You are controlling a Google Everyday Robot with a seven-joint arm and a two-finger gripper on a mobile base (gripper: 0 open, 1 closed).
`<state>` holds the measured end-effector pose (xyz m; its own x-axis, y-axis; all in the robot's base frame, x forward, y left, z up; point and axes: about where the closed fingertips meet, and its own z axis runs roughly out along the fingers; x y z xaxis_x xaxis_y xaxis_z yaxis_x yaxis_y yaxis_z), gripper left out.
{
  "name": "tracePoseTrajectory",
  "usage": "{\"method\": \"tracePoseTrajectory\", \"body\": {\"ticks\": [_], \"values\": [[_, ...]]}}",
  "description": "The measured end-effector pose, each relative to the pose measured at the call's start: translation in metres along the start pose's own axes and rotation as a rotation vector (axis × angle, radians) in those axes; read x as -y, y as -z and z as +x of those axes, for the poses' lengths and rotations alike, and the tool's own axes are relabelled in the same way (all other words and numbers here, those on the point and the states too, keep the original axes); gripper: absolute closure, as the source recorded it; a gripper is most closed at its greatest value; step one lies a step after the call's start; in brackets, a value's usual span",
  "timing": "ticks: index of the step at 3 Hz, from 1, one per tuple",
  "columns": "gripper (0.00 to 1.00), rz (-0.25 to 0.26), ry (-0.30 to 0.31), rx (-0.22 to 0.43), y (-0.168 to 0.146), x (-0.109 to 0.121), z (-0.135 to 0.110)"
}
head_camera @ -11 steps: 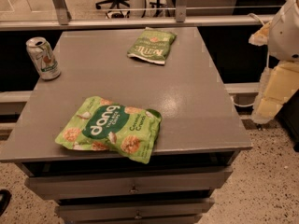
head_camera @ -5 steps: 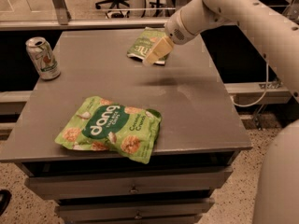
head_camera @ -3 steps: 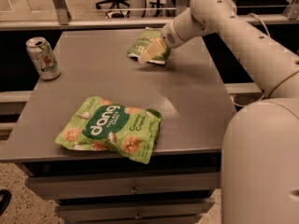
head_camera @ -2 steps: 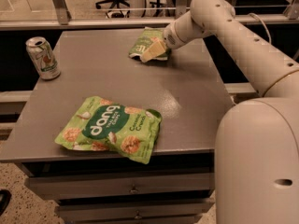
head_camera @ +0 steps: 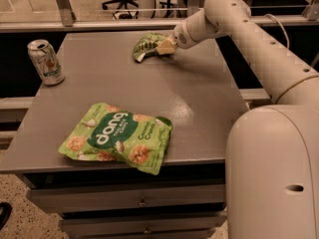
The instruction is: Move green jalapeno chip bag near green rice chip bag
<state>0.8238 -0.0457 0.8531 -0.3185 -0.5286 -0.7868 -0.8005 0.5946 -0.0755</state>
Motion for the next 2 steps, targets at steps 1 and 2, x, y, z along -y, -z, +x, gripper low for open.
{"method": "tracePoseTrajectory", "body": {"ticks": [1, 2], "values": [[0.93, -0.056, 0.083, 0.052, 0.029, -0.018, -0.025], [1.00, -0.145, 0.174, 0.110, 0.077, -0.052, -0.037]]}}
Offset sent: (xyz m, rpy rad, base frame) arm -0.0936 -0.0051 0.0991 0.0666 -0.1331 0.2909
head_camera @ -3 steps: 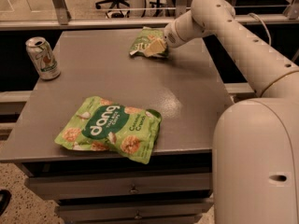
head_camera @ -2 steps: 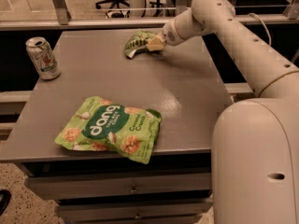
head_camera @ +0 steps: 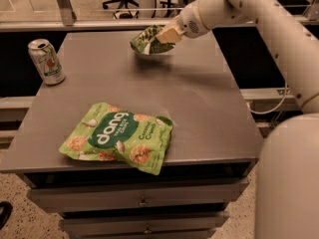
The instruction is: Move green jalapeno chip bag near green rice chip bag
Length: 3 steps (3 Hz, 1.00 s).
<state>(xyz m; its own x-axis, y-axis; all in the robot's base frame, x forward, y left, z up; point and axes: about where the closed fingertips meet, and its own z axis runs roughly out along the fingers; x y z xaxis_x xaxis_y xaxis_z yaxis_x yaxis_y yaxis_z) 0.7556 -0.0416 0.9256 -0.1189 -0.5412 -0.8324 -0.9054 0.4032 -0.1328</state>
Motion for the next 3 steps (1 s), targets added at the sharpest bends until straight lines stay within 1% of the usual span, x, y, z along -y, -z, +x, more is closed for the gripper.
{"method": "tracePoseTrajectory", "body": {"ticks": [1, 2, 3], "values": [[1.00, -0.079, 0.069, 0.005, 0.039, -0.041, 0.011], [1.00, -0.175, 0.141, -0.023, 0.071, -0.077, 0.046], [0.94, -0.260, 0.203, -0.038, 0.090, -0.099, 0.073]]}}
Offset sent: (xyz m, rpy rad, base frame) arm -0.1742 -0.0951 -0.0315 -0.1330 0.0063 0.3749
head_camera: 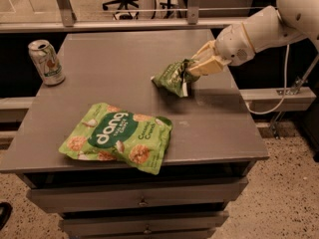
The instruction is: Move green jalapeno chip bag near green rice chip bag
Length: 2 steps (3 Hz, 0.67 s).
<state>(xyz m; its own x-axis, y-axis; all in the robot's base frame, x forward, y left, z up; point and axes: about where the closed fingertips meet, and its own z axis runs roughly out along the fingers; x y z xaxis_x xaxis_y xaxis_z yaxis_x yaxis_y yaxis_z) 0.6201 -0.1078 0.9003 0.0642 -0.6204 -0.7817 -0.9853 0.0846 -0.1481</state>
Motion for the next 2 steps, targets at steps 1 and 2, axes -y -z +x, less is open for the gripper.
{"method": "tracePoseTrajectory", "body": {"ticks": [1, 2], "values": [[0.64, -0.154, 0.101, 0.015, 0.019, -0.040, 0.014], [0.32, -0.240, 0.188, 0.047, 0.034, -0.075, 0.004]]}}
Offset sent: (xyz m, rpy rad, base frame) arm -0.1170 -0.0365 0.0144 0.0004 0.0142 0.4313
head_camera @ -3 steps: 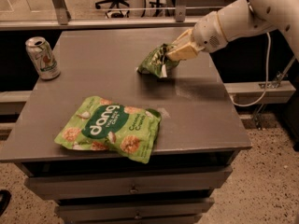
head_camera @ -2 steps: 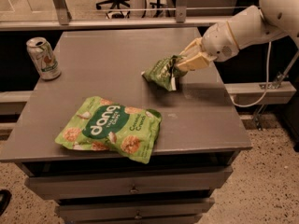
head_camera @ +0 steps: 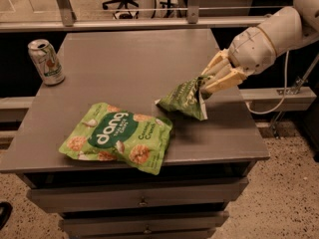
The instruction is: Move green jalapeno chip bag near green rice chip bag
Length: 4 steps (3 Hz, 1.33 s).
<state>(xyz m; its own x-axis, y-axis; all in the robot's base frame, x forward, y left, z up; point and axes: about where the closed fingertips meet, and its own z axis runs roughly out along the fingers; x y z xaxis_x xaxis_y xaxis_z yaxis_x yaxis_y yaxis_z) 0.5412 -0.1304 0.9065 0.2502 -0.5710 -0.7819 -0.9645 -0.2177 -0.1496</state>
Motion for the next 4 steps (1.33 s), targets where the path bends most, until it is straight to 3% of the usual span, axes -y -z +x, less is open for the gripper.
{"method": "tracePoseTrajectory", "body": {"ticks": [1, 2, 3, 4], "values": [[0.08, -0.042, 0.023, 0.007, -0.007, -0.020, -0.005], [0.00, -0.065, 0.032, -0.017, -0.016, -0.029, -0.005], [0.00, -0.022, -0.008, -0.048, -0.001, -0.017, 0.012], [0.00, 0.099, -0.074, -0.072, 0.041, 0.005, 0.031]]}}
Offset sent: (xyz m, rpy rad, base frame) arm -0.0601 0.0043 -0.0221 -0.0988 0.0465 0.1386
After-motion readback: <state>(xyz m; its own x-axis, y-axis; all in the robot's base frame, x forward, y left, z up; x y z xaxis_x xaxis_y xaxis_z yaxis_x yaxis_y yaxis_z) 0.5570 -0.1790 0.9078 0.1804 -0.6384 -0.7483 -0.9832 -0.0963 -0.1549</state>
